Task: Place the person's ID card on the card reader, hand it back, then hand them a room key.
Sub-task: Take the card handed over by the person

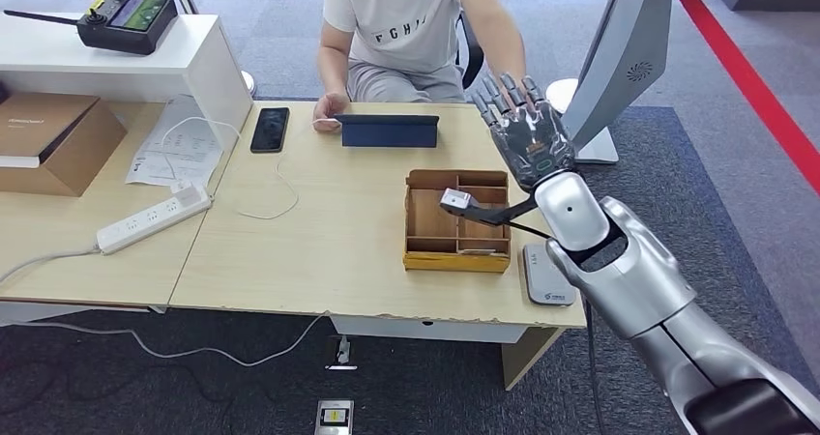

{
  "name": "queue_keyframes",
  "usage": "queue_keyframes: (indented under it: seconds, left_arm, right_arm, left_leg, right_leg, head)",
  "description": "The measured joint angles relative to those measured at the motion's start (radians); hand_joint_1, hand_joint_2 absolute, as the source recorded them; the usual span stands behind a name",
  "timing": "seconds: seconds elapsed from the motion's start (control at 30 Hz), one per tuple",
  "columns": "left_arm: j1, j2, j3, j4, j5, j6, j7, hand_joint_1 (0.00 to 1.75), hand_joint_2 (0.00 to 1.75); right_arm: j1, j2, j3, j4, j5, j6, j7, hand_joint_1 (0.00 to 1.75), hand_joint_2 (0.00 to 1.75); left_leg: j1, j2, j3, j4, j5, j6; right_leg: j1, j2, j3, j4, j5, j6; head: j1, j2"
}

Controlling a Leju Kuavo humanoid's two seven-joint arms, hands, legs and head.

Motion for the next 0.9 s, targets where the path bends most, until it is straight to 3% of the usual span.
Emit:
queue_keyframes:
  seconds: [0.3,0.9]
  left_arm:
    - [0.001,-0.001,-0.001,0.0,0.001,-0.006,-0.004,0.0,0.0]
    - [0.001,-0.003,-0.001,0.0,0.005,-0.007,-0.011,0.0,0.0]
  right_arm:
    - [-0.014,-0.008,-0.004,0.136,-0.058,-0.034,-0.006,0.0,1.75]
    - [-0.042,-0.002,0.0,0.227,-0.065,-0.059,-0.025,0.0,1.75]
  left_leg:
    - [0.0,0.0,0.0,0.0,0.0,0.0]
    - [0.0,0.0,0.0,0.0,0.0,0.0]
  right_leg:
    - [0.0,0.0,0.0,0.0,0.0,0.0]
    - [0.0,0.0,0.0,0.0,0.0,0.0]
  head:
    - [0.0,0.0]
    - [0.0,0.0]
